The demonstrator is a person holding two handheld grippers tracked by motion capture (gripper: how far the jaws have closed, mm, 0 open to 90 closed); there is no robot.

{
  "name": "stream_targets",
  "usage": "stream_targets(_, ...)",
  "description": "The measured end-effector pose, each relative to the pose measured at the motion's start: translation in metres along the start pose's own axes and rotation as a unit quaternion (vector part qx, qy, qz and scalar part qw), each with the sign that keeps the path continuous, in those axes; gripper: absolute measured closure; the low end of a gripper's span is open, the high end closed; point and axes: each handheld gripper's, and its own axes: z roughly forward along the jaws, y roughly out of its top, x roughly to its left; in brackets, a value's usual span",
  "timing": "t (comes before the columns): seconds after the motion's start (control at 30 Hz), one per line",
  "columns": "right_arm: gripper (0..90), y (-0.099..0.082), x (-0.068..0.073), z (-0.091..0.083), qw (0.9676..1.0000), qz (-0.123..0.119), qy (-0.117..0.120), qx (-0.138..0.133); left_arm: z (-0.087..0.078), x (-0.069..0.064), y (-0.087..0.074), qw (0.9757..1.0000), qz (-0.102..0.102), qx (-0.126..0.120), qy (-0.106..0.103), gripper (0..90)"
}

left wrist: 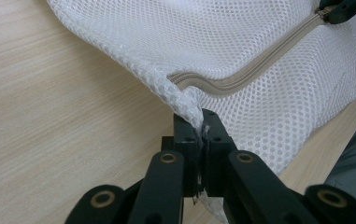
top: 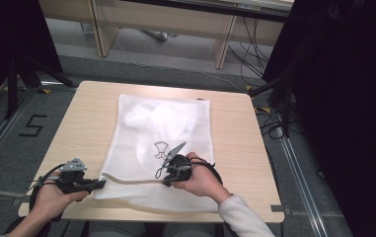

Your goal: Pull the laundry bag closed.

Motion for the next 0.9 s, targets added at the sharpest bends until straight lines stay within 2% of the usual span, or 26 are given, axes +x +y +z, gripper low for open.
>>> stream_targets(0.13,82.8,-0.0047,-0.0014,-0.0014,1.0,0.007,0.0,-0.002,0.0017,-0.002,-0.0001,0.9998,-0.017,0.0,-0.004,86.5)
stream_targets(0.2,82.8,-0.0059,-0.0014,-0.0024,1.0,0.007,0.0,-0.005,0.0024,-0.0026,-0.0002,0.9998,-0.013,-0.012,-0.001,86.5)
stream_targets(0.3,82.8,-0.0065,-0.0016,-0.0029,1.0,0.006,0.001,-0.006,0.0013,-0.0019,0.0003,0.9999,-0.014,-0.004,-0.005,86.5)
stream_targets(0.33,82.8,-0.0068,-0.0017,-0.0029,1.0,0.006,0.001,-0.006,-0.0002,-0.0002,0.0003,1.0,-0.003,0.006,-0.004,86.4)
stream_targets(0.37,82.8,-0.0078,-0.0018,-0.0031,1.0,0.008,0.0,-0.005,-0.0007,0.0002,0.0004,1.0,0.0,0.008,-0.005,86.5)
stream_targets(0.4,82.8,-0.0085,-0.0018,-0.0036,0.9999,0.01,-0.002,-0.005,0.0007,-0.0005,-0.0003,1.0,-0.004,-0.003,-0.004,86.5)
stream_targets(0.43,82.8,-0.0093,-0.0028,-0.0037,0.9999,0.009,0.001,-0.006,0.0021,-0.0028,-0.0003,0.9998,-0.018,-0.01,-0.005,86.4)
stream_targets(0.47,82.7,-0.01,-0.0029,-0.0041,0.9999,0.011,0.001,-0.006,0.0017,-0.0025,0.0001,0.9998,-0.017,-0.003,-0.008,86.4)
stream_targets(0.9,82.7,-0.0082,-0.0012,-0.0044,1.0,0.006,0.0,-0.007,0.0013,-0.0023,0.0004,0.9998,-0.018,-0.004,-0.01,86.4)
